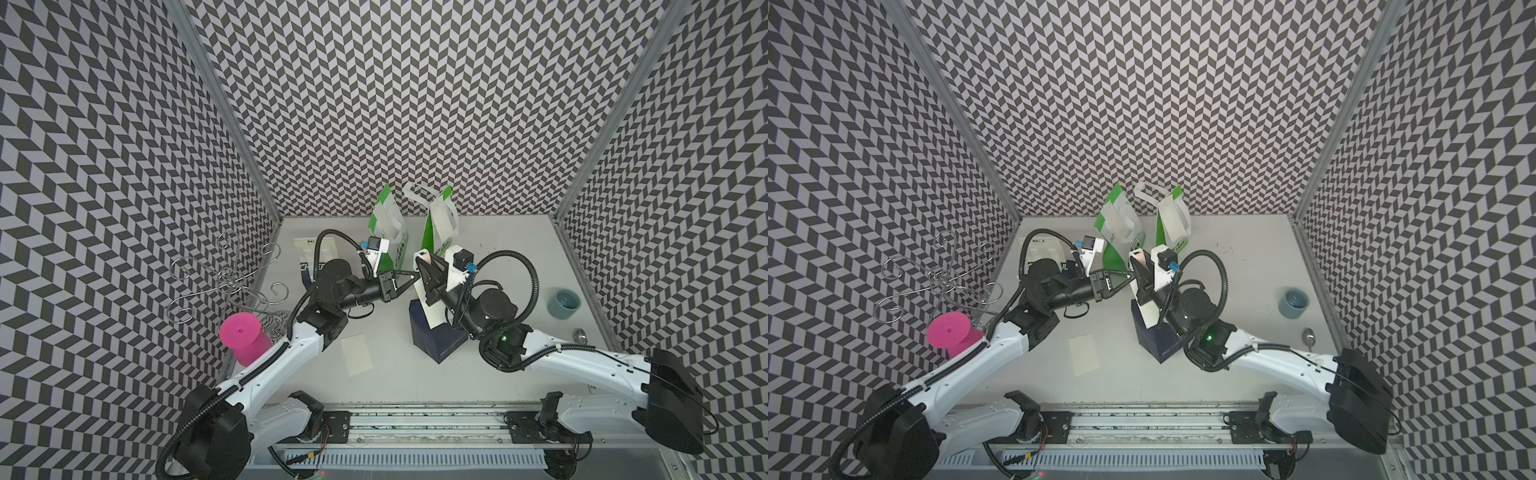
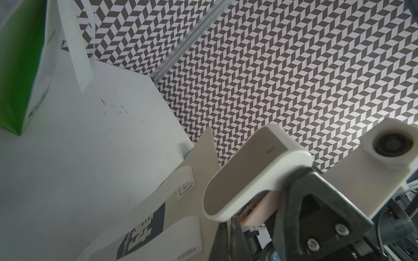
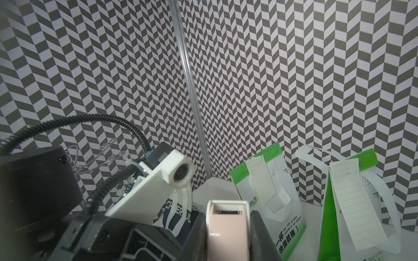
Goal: Staple the receipts to the bags
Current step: Place the stapler in the takeout bag.
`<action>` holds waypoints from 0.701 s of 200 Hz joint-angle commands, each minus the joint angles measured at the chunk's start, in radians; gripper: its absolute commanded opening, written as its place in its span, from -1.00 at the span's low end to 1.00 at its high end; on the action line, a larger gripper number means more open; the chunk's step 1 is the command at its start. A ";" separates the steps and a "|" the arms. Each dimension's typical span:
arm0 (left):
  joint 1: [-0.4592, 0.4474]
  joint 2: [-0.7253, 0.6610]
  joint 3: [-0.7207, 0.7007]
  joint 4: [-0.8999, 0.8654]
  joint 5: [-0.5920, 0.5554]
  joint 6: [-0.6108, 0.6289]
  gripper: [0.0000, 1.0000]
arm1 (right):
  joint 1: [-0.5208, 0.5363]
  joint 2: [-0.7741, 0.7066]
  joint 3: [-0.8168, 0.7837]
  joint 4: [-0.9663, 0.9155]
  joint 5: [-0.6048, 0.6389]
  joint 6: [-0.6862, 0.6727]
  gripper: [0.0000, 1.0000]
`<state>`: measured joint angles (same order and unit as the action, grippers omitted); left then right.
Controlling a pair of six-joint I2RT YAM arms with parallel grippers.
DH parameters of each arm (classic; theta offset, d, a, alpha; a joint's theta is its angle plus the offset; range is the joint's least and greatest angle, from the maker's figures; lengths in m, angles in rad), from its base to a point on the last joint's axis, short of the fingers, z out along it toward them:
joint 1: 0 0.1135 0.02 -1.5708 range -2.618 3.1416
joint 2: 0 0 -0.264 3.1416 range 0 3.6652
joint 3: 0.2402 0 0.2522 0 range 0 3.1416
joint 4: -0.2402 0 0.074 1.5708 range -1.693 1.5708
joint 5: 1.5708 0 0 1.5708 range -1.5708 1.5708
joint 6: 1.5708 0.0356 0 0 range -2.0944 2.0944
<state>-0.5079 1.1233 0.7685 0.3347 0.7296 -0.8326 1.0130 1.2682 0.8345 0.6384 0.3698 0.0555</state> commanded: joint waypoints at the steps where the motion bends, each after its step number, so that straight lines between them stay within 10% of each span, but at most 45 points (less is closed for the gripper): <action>1: -0.002 -0.017 0.073 -0.031 -0.037 0.135 -1.00 | 0.005 -0.026 0.051 -0.145 -0.014 0.065 -1.00; 140: -0.026 -0.056 0.081 -0.038 -0.153 0.325 -1.00 | 0.005 -0.055 0.111 -0.362 0.020 0.100 -1.00</action>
<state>-0.5373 1.1133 0.8024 0.2165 0.6292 -0.5552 1.0096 1.2358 0.9291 0.3485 0.3985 0.1455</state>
